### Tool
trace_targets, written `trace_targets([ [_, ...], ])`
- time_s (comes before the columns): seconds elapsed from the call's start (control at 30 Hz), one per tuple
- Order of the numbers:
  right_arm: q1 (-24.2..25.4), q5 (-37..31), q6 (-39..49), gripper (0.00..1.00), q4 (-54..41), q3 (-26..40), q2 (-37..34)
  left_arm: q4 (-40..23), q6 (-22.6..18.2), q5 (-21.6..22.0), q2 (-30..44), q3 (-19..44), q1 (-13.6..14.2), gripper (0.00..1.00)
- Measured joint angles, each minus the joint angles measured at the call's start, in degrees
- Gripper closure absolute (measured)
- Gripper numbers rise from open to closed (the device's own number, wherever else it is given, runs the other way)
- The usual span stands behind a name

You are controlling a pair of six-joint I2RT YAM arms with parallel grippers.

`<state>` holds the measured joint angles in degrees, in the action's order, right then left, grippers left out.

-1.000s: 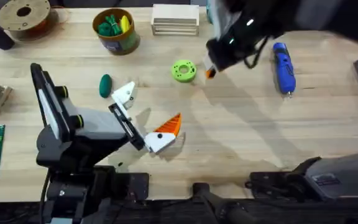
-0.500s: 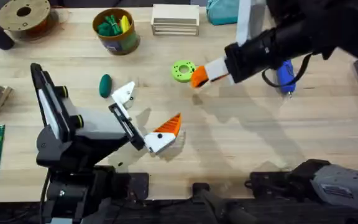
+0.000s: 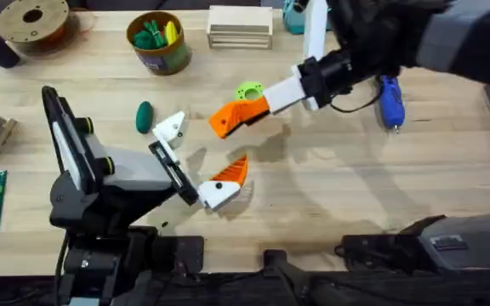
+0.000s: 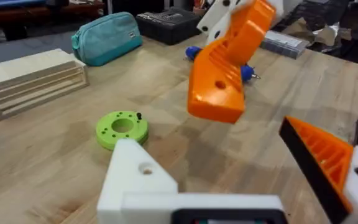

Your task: Pick up the gripper from the table and insert it into the empty holder that is missing its gripper. Then pick up a screw, insert it into the mounting hole, and use the screwdriver to tighten it. Finally, clean up the table by picking up the vegetable and placing it into the bucket.

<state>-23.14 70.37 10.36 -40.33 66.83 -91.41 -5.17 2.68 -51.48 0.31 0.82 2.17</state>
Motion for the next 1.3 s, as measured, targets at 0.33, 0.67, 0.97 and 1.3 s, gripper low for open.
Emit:
trace_targets([
  [0.33,-0.96,13.76,1.70,0.995,3.81,0.00,-6.48,0.00,0.00,0.00,0.00,0.00,0.00,0.015],
  [0.67,-0.96,15.96,2.32,0.995,4.78,0.00,-11.61,0.00,0.00,0.00,-0.02,0.00,0.00,0.015],
  [0.97,-2.28,16.73,2.45,0.995,6.75,0.00,-15.51,0.00,0.00,0.00,0.00,0.00,0.00,0.015],
  [1.3,-5.62,16.90,-7.41,0.995,18.82,-0.04,-16.66,0.00,0.00,0.00,0.00,0.00,0.00,0.015],
])
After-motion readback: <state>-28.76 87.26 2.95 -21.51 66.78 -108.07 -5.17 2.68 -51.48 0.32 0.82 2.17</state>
